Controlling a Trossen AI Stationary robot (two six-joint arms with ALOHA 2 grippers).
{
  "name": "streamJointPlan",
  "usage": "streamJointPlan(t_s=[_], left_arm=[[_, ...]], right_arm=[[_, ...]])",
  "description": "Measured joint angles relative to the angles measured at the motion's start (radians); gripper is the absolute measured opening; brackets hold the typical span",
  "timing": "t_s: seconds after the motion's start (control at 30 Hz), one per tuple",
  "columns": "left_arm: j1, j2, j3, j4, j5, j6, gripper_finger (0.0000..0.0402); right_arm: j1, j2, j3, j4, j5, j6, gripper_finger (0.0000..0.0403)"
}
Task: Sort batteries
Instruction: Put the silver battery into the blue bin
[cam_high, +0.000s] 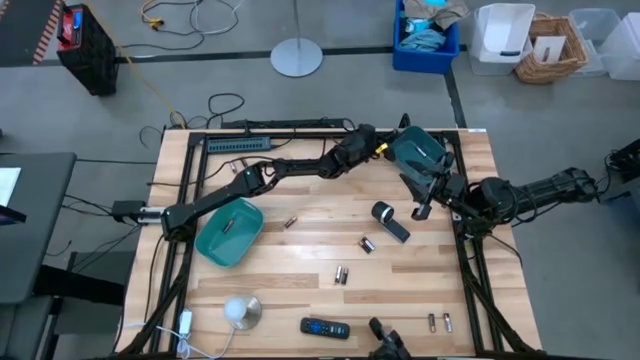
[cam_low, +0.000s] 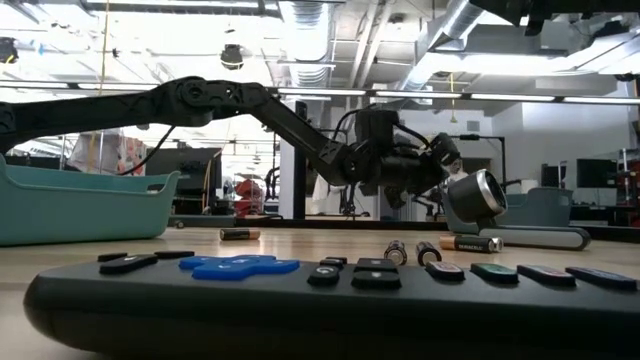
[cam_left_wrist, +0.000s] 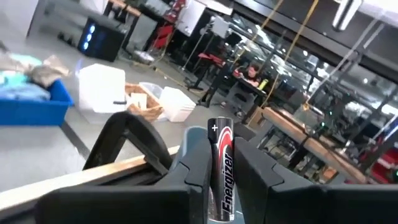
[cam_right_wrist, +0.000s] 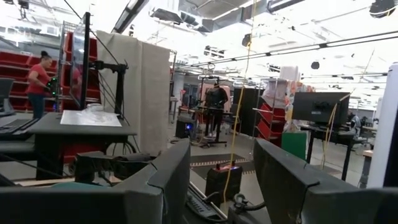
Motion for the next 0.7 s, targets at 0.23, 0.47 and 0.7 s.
streamJointPlan(t_s=[0.23,0.47,0.7], left_arm=[[-0.004,0.000,0.000,-0.073,-0.002,-0.050,0.0048],[-0.006,0.000,0.001,-0.033,-0.005,-0.018,0.0050],[-0.006,0.000,0.001,-0.052,-0.006,-0.015,0.0051]], right_arm=[[-0.013,0.000,0.000,0.000,0.000,-0.005,0.0191],[-0.013,0.000,0.000,0.003,0.000,-0.011,0.0191],[-0.013,0.000,0.000,0.003,0.000,-0.011,0.0191]])
